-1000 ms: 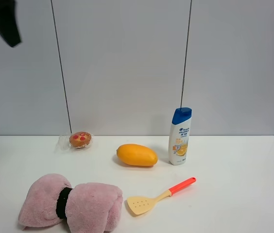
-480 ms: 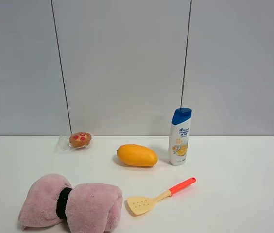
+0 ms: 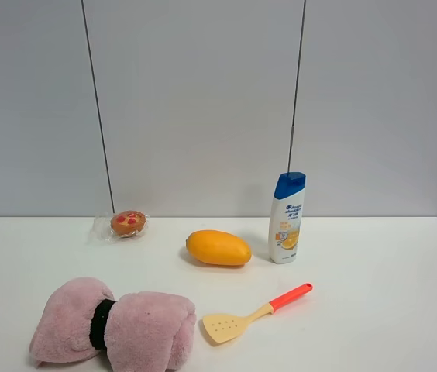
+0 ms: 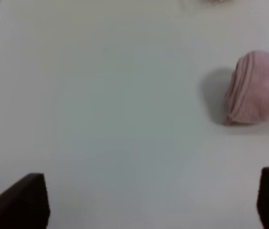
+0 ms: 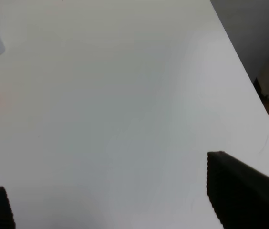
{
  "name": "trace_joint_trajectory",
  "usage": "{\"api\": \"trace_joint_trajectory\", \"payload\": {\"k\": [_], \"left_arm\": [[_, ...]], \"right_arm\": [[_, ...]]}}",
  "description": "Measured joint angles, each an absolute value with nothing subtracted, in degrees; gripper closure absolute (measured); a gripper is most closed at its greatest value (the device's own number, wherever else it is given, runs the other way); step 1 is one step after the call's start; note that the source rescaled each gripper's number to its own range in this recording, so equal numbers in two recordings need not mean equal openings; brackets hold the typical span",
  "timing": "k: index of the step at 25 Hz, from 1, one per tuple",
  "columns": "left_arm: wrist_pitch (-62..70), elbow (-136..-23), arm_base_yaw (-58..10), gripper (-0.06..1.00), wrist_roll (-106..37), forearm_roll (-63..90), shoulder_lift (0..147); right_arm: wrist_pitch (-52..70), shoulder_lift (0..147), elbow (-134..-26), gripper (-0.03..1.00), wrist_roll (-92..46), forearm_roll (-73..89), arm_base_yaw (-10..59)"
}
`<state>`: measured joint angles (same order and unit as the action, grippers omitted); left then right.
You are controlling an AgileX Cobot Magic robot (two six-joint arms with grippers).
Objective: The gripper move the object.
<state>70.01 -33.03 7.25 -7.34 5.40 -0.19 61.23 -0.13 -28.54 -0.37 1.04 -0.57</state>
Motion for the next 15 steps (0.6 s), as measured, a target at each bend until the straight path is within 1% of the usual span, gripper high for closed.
{"api": "trace_joint_trajectory", "payload": {"k": [11, 15], "left_arm": [[64.1, -30.9, 7.3, 0.17, -7.3, 3.0, -0.4], [61.2, -29.1, 7.3, 0.17, -4.5, 1.6, -0.4]], "right_arm": [[61.2, -0.1, -28.5, -0.03, -0.4, 1.1, -0.6], [61.2, -0.1, -28.5, -0.03, -0.4, 1.1, -0.6]]}}
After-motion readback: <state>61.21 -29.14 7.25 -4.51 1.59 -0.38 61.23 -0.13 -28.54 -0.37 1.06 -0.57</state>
